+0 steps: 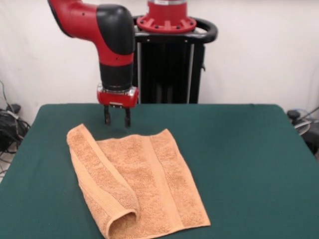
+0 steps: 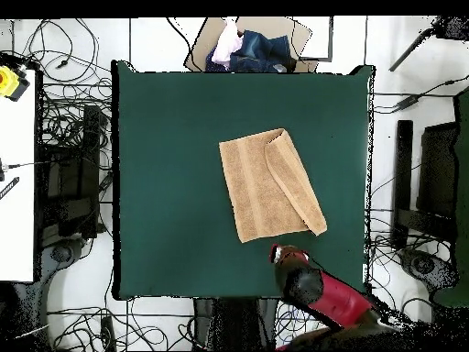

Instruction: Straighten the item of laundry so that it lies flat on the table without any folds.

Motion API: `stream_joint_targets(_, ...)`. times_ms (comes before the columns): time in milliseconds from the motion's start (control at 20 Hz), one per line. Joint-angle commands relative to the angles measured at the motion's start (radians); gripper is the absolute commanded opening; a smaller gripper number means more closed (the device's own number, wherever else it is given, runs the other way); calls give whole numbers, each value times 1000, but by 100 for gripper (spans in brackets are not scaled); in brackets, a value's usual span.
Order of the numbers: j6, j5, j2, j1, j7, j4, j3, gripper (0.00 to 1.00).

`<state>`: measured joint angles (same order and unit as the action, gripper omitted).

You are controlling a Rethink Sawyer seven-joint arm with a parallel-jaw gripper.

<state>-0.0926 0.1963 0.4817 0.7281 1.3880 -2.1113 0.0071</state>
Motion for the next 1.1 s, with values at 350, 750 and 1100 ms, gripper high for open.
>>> stream_joint_targets(350,179,-97,326,-35,247,-214,86,100)
stream_joint_targets(750,388,-146,485,-157,189,-126,38,100)
stream_joint_targets(1100,501,-147,385,-181,127,101,89,100)
